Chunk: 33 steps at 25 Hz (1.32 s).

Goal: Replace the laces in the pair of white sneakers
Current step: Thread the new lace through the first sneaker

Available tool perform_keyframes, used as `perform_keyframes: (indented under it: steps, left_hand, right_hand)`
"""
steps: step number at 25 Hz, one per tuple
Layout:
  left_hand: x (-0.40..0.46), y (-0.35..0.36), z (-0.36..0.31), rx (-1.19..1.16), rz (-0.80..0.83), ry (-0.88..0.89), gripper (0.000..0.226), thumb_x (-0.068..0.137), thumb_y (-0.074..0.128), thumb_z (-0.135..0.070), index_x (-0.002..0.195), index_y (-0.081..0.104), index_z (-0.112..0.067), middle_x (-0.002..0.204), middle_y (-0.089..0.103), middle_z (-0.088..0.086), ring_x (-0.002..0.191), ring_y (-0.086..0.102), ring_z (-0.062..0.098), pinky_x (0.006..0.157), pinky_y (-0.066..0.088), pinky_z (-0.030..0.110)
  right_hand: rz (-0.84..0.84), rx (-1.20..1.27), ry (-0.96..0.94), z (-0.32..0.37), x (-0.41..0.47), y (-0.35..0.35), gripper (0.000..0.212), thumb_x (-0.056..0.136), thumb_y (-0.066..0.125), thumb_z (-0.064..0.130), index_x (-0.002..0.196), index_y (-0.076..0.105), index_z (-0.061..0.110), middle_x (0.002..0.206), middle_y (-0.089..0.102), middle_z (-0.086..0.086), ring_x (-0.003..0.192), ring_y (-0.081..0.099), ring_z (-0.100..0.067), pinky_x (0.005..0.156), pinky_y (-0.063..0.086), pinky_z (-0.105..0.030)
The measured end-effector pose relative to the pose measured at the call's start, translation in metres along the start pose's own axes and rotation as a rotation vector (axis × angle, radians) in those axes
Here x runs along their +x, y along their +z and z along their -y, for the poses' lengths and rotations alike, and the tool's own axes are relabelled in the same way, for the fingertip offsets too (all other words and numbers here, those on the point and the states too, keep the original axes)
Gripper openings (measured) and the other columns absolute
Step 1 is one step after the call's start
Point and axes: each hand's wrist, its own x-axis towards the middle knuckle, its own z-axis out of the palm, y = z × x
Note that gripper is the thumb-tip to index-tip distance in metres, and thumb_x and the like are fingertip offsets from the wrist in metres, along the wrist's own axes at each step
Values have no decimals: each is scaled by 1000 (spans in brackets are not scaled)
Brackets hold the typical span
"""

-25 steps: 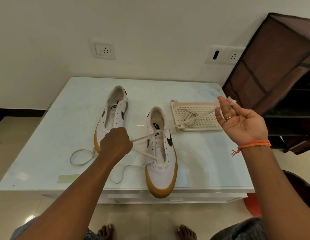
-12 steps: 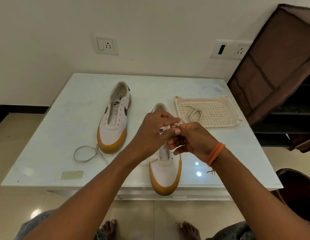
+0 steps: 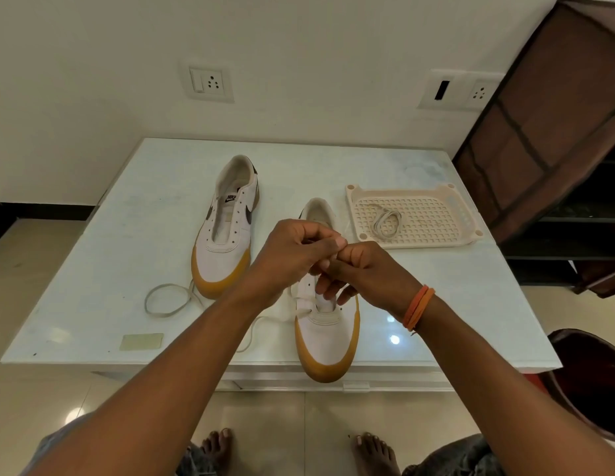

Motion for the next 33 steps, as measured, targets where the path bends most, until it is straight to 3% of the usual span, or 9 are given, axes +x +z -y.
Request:
perform_keyframes:
  steps: [3,5,8,12,15,19,23,28,33]
  left_hand:
    - [7,-25,-13,-449,-153,48,14,97,54,-13,98,64,-4,92,69,15,81,65,21,80,55,33]
    - [12,-60,-23,-629,-359,140,10,98,53,-13,98,62,-8,81,65,6,67,59,14,70,51,29]
    - [8,-87,-22,-212,-516,94,13,95,58,-14,95,71,-13,69,58,-2,51,43,7,50,37,21]
    - [4,-38,1,284,-90,-84,12,89,67,-22,91,77,-17,81,72,-9,55,54,-3,53,39,16]
    - [9,-2,25,562,4,-121,15,86,71,-28,87,76,-14,87,72,-5,72,61,3,61,42,17]
    - [10,13,38,517,46,-217,14,89,68,-24,89,75,-12,77,66,-3,56,51,4,51,37,16]
    - [10,9,35,357,55,-273,14,88,69,-21,89,75,-8,65,61,-2,45,44,2,48,36,16]
    - [9,9,37,538,52,-151,11,85,72,-25,89,78,-17,80,71,-6,78,64,10,66,47,19]
    - [10,17,43,878,-29,-142,14,86,70,-37,94,76,-26,100,63,-6,102,53,16,87,45,33]
  right_hand:
    - [-35,81,41,3,-1,-9,22,93,61,19,115,60,18,88,74,-12,71,69,-25,59,55,-31]
    - [-258,174,113,0,2,-26,22,94,61,18,116,60,16,83,73,-13,63,66,-23,56,54,-32]
    - [-494,179,259,-11,4,-44,16,94,59,21,101,66,8,81,69,-11,62,62,-18,57,53,-31]
    - [-347,157,303,-15,7,-36,19,92,62,19,103,68,5,84,71,-11,70,66,-20,62,56,-33]
    - [-265,67,272,-12,5,-28,14,89,66,14,99,71,6,88,73,-14,73,68,-21,66,59,-35]
    - [-119,-96,275,-20,-1,-20,15,82,74,10,97,75,8,85,74,-10,77,71,-18,68,61,-33]
    - [-194,-163,254,-25,4,-14,12,82,75,11,93,74,7,82,74,-9,74,70,-15,62,59,-28]
    - [-193,-340,166,-27,6,-12,5,84,73,15,80,73,12,76,73,-7,71,69,-17,60,53,-20]
    - [-163,-448,131,-28,9,-5,4,82,75,16,79,73,15,75,72,-6,70,69,-17,54,46,-7]
